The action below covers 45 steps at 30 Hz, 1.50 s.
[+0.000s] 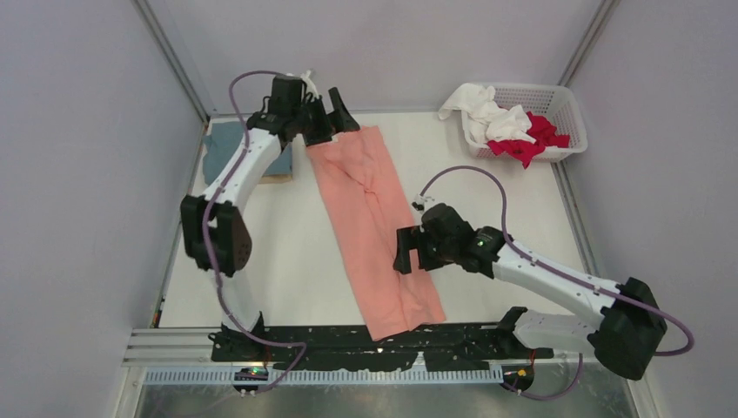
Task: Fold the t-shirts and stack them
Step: Rotate the tshirt 90 degrees
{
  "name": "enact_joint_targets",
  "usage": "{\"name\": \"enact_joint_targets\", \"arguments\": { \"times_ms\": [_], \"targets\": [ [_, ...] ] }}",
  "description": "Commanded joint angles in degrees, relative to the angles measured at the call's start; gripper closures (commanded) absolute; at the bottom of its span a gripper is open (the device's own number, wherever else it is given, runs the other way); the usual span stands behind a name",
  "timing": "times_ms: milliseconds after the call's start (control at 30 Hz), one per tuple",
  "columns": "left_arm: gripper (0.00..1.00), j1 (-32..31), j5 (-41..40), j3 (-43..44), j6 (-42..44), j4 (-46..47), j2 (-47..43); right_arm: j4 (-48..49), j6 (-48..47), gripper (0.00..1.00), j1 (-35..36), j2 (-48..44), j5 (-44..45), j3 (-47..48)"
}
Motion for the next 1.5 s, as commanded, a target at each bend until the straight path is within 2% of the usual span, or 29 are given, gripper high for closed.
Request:
{"name": "enact_joint_targets", "arguments": {
  "times_ms": [0,67,133,300,433,533,700,867,967,1100,1200,1367,1467],
  "targets": [
    [0.0,-2.6,-7.8,-26.1,3.3,8.7,-16.5,18.3,-2.3,0.05,-3.9,10.6,7.4,4.6],
    [0.0,-2.7,-7.7,-36.2,0.3,14.0,-19.3,21.1,-2.9,0.05,-6.5,16.3,3.6,6.6],
    [0.0,-2.8,-6.7,-39.0,-1.2,17.0,-18.3,21.6,-4.3,0.05,-6.9,21.7,1.9,8.8],
    [0.0,-3.0,-3.0,-33.2,-2.3,15.9,-8.8,22.5,-5.1,0.05,-6.8,31.3,-1.6,10.4],
    [0.0,-3.2,-4.4,-27.5,-2.6,12.2,-1.6,25.1,-4.4,0.05,-6.4,32.9,-2.9,7.8],
    [0.0,-3.1,-4.0,-19.8,-3.4,6.8,5.1,24.5,-4.6,0.05,-6.3,34.3,-3.8,6.8],
    [0.0,-3.1,-3.5,-2.1,-4.2,-3.0,16.1,26.0,-2.6,0.05,-5.7,37.1,-7.9,6.2],
    [0.0,-2.9,-5.0,21.5,-2.9,-15.1,28.2,31.4,1.3,0.05,-5.2,39.2,-12.7,7.6],
    [0.0,-2.0,-3.7,34.0,-3.0,-18.6,34.7,30.0,1.6,0.05,-4.6,40.3,-11.0,10.4],
    [0.0,-0.1,-3.4,31.7,-4.2,-14.1,34.1,26.2,4.1,0.05,-4.4,40.8,-6.8,11.6],
    [0.0,0.2,-3.3,31.1,-3.5,-13.6,33.6,24.8,10.4,0.05,-3.6,39.5,-1.8,10.0],
    [0.0,0.2,-3.1,32.2,-3.1,-12.9,34.3,23.6,18.9,0.05,-0.4,35.9,3.3,5.1],
    [0.0,0.1,0.3,31.6,-5.0,-9.9,35.1,24.5,26.7,0.05,2.4,32.8,8.5,-0.2]
  ]
}}
